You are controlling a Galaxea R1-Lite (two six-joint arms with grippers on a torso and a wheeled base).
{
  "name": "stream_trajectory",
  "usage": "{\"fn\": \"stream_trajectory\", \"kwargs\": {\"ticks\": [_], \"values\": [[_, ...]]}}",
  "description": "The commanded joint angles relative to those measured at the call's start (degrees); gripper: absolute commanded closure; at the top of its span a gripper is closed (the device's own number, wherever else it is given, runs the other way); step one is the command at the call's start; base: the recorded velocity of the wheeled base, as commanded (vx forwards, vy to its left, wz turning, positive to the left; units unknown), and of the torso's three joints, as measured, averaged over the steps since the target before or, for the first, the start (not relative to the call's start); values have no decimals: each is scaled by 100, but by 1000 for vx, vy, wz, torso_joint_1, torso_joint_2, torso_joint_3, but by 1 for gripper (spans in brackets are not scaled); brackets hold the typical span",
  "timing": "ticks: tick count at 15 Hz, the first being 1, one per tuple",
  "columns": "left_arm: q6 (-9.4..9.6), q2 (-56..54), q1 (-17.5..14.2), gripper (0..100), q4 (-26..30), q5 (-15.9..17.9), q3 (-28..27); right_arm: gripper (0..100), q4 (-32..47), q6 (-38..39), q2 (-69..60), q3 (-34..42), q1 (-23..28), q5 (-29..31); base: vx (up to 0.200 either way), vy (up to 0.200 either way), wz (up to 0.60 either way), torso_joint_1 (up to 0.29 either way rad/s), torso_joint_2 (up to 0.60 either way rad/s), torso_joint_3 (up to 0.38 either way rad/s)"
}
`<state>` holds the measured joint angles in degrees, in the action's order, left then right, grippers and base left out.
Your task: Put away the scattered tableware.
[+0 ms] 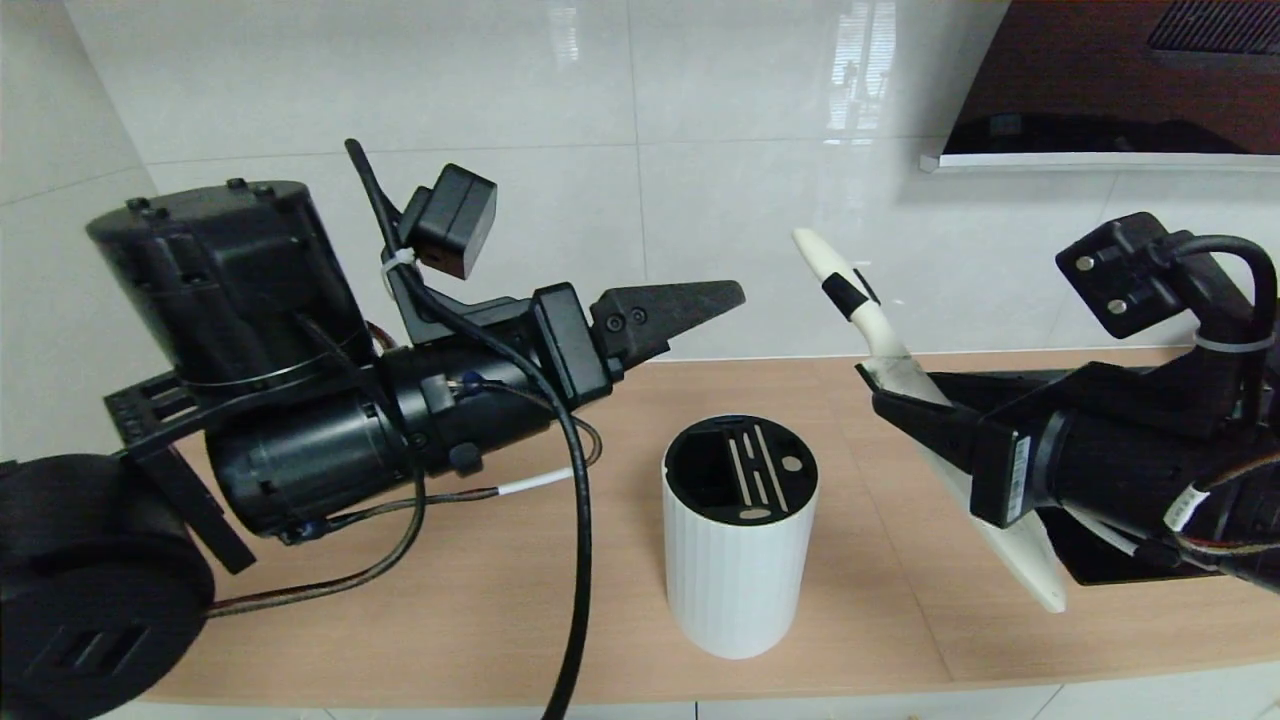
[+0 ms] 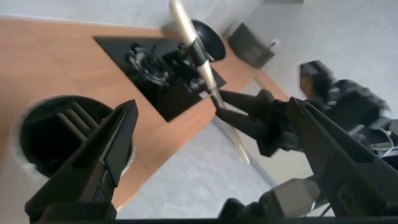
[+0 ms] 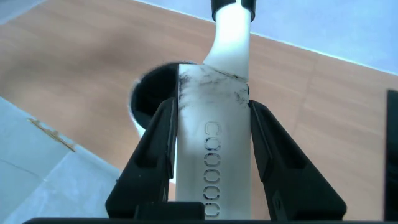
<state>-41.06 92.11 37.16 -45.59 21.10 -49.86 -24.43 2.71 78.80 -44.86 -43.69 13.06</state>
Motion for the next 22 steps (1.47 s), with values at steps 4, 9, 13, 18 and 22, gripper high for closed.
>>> {"fn": "stream_trajectory", "kwargs": {"ticks": [4,9,13,18,22], "values": [[-7,633,125,0,-327,-704,-103,100,-211,468,883,-348,-526,206,0,0,0,0,0,0],[-16,773,266,0,-468,-757,-156,100,-255,573,1015,-348,-869,303,0,0,0,0,0,0],[-16,949,301,0,-477,-765,-244,100,-457,591,1032,-330,-887,435,0,0,0,0,0,0],[-25,984,301,0,-477,-765,-340,100,-510,582,1015,-278,-983,443,0,0,0,0,0,0],[-25,1046,301,0,-477,-765,-358,100,-519,582,1006,-207,-1124,435,0,0,0,0,0,0]]}}
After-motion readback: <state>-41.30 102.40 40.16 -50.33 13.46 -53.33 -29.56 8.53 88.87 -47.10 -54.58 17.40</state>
